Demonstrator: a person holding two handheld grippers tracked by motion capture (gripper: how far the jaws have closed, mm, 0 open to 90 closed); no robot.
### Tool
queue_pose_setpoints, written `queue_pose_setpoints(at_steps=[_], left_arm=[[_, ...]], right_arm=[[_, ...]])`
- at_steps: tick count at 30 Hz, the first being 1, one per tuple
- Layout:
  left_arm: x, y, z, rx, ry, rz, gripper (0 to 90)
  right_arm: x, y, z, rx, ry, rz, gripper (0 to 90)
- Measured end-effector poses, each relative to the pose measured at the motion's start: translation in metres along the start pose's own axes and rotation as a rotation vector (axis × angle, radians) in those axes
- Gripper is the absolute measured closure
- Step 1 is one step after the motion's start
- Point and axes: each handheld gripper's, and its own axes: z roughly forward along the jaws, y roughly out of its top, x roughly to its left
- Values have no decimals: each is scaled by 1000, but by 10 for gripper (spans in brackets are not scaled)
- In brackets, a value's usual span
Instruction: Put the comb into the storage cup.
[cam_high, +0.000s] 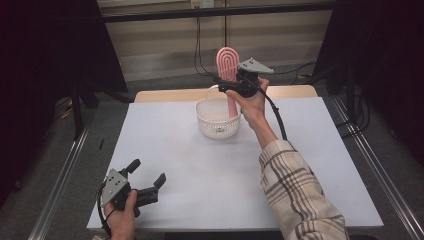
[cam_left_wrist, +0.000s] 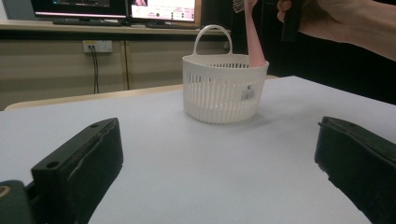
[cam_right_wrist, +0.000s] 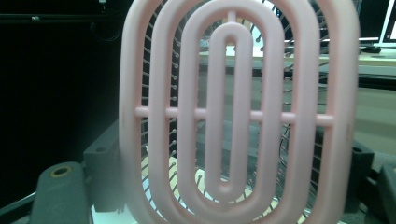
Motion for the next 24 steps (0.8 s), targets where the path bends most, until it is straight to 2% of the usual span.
queue_pose_setpoints(at_steps=[8,24], left_arm=[[0,0,0,0,2,0,13],[0,0,0,0,3,1,13]], right_arm=[[-3,-4,-1,3,-8,19,199],[-4,-16,-3,18,-9,27,199]])
